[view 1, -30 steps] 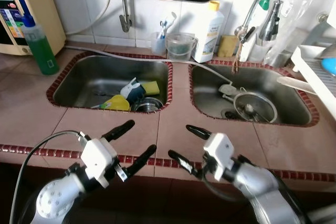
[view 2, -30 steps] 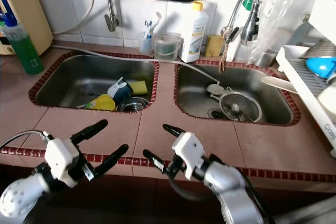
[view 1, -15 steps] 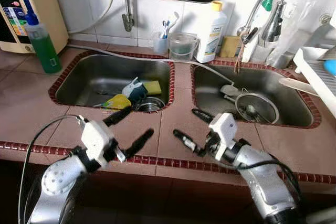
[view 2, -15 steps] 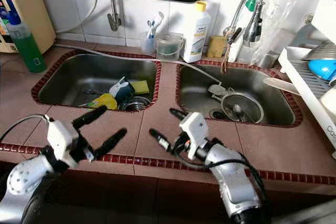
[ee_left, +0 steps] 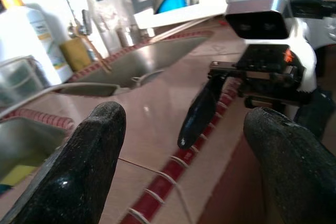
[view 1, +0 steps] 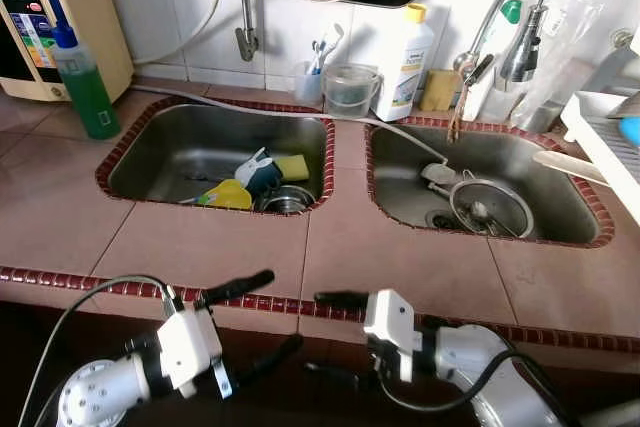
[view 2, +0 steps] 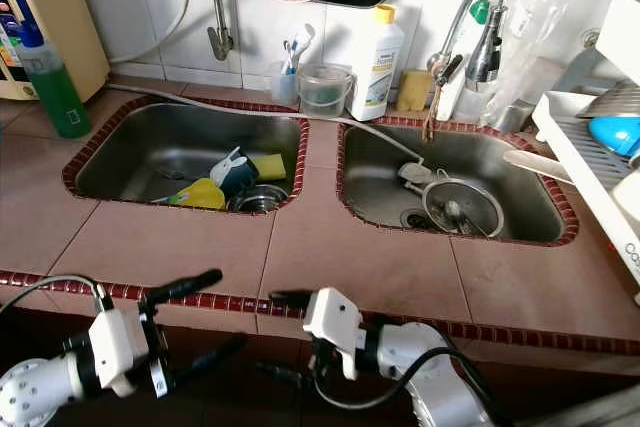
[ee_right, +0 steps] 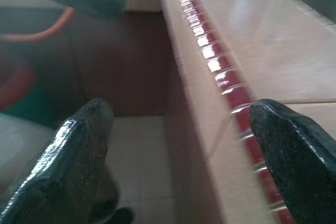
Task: Kitchen organization
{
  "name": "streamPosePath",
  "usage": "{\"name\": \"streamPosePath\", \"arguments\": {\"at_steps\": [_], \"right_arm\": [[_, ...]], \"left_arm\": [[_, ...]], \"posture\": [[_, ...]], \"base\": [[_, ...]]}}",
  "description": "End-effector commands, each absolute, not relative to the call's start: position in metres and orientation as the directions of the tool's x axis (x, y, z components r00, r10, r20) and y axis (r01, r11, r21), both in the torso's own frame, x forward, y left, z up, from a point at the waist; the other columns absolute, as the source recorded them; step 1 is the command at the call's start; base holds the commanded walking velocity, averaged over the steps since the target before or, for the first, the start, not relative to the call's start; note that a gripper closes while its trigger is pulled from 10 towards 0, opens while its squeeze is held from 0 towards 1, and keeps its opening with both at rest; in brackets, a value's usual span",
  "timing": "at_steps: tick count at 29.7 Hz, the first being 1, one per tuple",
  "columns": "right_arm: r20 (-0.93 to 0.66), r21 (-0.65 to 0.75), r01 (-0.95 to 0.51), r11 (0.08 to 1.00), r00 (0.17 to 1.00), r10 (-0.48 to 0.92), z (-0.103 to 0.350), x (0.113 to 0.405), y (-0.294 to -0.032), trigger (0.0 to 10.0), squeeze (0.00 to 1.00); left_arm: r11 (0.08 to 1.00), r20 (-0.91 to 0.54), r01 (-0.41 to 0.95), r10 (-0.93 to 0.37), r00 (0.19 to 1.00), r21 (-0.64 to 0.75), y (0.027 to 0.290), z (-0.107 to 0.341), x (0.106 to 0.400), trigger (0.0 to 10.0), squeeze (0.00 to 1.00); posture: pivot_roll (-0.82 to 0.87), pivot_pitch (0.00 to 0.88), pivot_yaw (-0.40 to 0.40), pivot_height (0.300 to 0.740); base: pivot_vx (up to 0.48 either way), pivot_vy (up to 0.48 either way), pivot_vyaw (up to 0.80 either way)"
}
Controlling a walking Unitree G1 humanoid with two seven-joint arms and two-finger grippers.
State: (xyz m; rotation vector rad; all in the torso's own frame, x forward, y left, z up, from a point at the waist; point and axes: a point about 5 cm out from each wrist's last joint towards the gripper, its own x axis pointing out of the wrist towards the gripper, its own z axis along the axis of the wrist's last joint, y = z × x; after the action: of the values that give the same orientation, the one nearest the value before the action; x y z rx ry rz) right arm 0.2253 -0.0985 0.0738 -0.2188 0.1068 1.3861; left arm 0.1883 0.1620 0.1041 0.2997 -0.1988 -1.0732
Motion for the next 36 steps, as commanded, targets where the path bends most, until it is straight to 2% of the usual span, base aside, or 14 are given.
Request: {"name": "streamPosePath", "arguments": {"at_steps": [1, 2, 4, 8, 14, 16, 18, 22, 27, 32, 36], "right_arm": [[-0.22, -0.089, -0.992, 0.085, 0.103, 0.97, 0.077, 0.22, -0.099, 10.0, 0.0], [-0.26, -0.041, -0.999, 0.03, 0.04, 0.965, 0.073, 0.215, -0.103, 10.0, 0.0], [-0.281, -0.038, -0.999, 0.01, 0.02, 0.96, 0.07, 0.213, -0.106, 10.0, 0.0], [-0.304, -0.003, -0.999, 0.032, 0.031, 0.952, 0.065, 0.217, -0.111, 10.0, 0.0], [-0.38, 0.066, -0.99, 0.128, 0.094, 0.92, 0.04, 0.222, -0.126, 10.0, 0.0], [-0.406, 0.112, -0.974, 0.199, 0.138, 0.903, 0.028, 0.224, -0.132, 10.0, 0.0], [-0.423, 0.142, -0.955, 0.262, 0.181, 0.888, 0.019, 0.225, -0.134, 10.0, 0.0], [-0.436, 0.192, -0.927, 0.322, 0.213, 0.875, 0.007, 0.221, -0.137, 10.0, 0.0], [-0.485, 0.218, -0.873, 0.437, 0.292, 0.825, -0.014, 0.218, -0.141, 10.0, 0.0], [-0.525, 0.227, -0.842, 0.489, 0.317, 0.79, -0.025, 0.219, -0.139, 10.0, 0.0], [-0.584, 0.227, -0.835, 0.502, 0.296, 0.756, -0.036, 0.216, -0.135, 10.0, 0.0]], "left_arm": [[0.389, -0.022, 0.845, -0.905, 0.426, 0.367, 0.161, 0.102, 0.184, 10.0, 0.0], [0.36, -0.05, 0.857, -0.913, 0.405, 0.368, 0.163, 0.097, 0.18, 10.0, 0.0], [0.342, -0.067, 0.861, -0.917, 0.393, 0.375, 0.164, 0.093, 0.178, 10.0, 0.0], [0.3, -0.13, 0.881, -0.921, 0.368, 0.367, 0.17, 0.079, 0.173, 10.0, 0.0], [0.238, -0.245, 0.92, -0.915, 0.32, 0.312, 0.175, 0.053, 0.165, 10.0, 0.0], [0.243, -0.29, 0.927, -0.9, 0.325, 0.285, 0.178, 0.04, 0.167, 10.0, 0.0], [0.264, -0.32, 0.929, -0.884, 0.341, 0.259, 0.179, 0.029, 0.171, 10.0, 0.0], [0.312, -0.351, 0.924, -0.859, 0.373, 0.219, 0.179, 0.015, 0.175, 10.0, 0.0], [0.415, -0.43, 0.901, -0.796, 0.426, 0.126, 0.172, -0.015, 0.176, 10.0, 0.0], [0.484, -0.485, 0.87, -0.74, 0.466, 0.097, 0.164, -0.035, 0.176, 10.0, 0.0], [0.546, -0.524, 0.834, -0.689, 0.5, 0.079, 0.156, -0.047, 0.175, 10.0, 0.0]], "posture": [[-0.07, 0.006, -0.053, 0.74], [-0.07, 0.008, -0.058, 0.74], [-0.07, 0.009, -0.06, 0.74], [-0.07, 0.019, -0.066, 0.74], [-0.07, 0.036, -0.075, 0.74], [-0.07, 0.039, -0.075, 0.74], [-0.07, 0.047, -0.078, 0.74], [-0.08, 0.061, -0.078, 0.74], [-0.08, 0.113, -0.083, 0.74], [-0.07, 0.144, -0.096, 0.74], [-0.06, 0.171, -0.109, 0.74]], "base": [[0.0, 0.0, 0.0], [0.0, 0.0, 0.0], [0.0, 0.0, 0.0], [0.0, 0.0, 0.0], [0.0, 0.0, 0.0], [0.0, 0.0, 0.0], [0.0, 0.0, 0.0], [0.0, 0.0, 0.0], [0.0, 0.0, 0.0], [0.0, 0.0, 0.0], [0.0, 0.0, 0.0]]}}
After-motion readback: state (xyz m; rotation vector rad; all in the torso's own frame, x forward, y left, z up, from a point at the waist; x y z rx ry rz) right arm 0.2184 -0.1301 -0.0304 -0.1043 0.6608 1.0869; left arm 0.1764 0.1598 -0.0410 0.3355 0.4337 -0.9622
